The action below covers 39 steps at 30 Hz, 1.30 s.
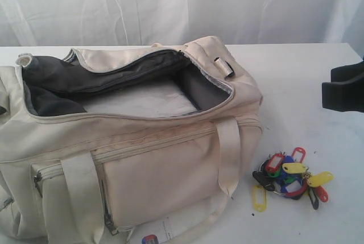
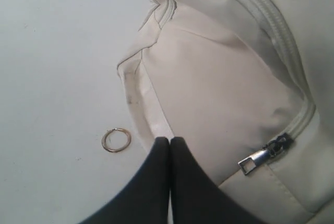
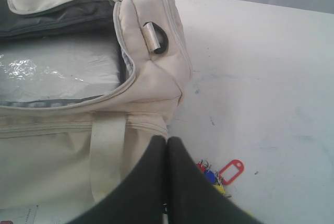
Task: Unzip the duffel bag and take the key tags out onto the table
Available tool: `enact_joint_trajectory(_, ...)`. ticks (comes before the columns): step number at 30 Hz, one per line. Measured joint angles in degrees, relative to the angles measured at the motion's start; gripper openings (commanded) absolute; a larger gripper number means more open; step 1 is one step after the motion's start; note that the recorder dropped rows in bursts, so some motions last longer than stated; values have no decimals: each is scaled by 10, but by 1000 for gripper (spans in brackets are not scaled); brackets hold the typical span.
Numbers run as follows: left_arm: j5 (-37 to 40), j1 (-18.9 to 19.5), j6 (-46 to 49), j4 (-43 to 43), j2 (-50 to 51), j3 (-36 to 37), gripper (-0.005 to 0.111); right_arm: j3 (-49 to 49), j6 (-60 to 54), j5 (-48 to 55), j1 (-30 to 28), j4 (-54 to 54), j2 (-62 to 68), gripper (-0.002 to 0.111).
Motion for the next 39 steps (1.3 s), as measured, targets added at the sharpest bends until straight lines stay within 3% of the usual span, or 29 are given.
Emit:
enact_joint_trajectory(5, 0, -3, -12, 17, 0, 0, 0, 0, 0, 0, 0, 0, 0, 0)
enact_joint_trajectory(13, 0, -54, -29, 59, 0, 0, 0, 0, 0, 0, 0, 0, 0, 0)
enact_joint_trajectory(22, 0, -20, -122, 106, 0, 0, 0, 0, 0, 0, 0, 0, 0, 0)
enact_joint_trajectory(39, 1, -13, -39, 116, 0, 0, 0, 0, 0, 0, 0, 0, 0, 0)
